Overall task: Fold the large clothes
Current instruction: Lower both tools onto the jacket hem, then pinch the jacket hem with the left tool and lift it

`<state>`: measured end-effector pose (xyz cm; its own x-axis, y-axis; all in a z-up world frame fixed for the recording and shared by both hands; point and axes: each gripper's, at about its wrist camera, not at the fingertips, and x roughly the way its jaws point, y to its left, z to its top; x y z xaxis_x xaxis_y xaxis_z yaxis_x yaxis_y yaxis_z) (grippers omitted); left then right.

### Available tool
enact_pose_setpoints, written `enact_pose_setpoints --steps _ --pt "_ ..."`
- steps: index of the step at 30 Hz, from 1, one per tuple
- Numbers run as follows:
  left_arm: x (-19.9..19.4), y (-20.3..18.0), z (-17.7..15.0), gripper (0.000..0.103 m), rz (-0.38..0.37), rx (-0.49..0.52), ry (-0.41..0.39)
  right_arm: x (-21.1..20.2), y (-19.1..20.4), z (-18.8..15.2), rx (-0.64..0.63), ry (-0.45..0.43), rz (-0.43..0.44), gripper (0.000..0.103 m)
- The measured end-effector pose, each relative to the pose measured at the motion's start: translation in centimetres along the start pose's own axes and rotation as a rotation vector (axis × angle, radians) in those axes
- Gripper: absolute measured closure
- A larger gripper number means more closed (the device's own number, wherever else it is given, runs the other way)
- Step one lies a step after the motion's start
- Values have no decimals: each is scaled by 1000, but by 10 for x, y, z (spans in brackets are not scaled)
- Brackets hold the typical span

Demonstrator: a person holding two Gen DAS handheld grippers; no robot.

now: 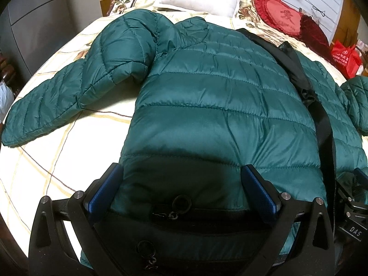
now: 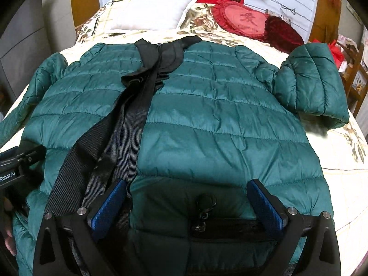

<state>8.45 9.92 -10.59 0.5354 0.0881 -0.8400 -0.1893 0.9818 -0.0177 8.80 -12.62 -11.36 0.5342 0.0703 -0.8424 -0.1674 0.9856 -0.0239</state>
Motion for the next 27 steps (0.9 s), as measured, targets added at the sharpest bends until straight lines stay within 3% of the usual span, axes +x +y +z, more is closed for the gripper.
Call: enact_pose_setpoints --steps 20,23,27 --pt "-5 0 2 0 -3 13 -12 -1 2 1 -5 -6 -6 0" --pt "-29 26 9 0 -33 -51 -83 -2 3 1 -8 -8 -11 0" --pt "-56 95 24 0 -80 -182 -132 -1 2 1 -7 -8 -9 0"
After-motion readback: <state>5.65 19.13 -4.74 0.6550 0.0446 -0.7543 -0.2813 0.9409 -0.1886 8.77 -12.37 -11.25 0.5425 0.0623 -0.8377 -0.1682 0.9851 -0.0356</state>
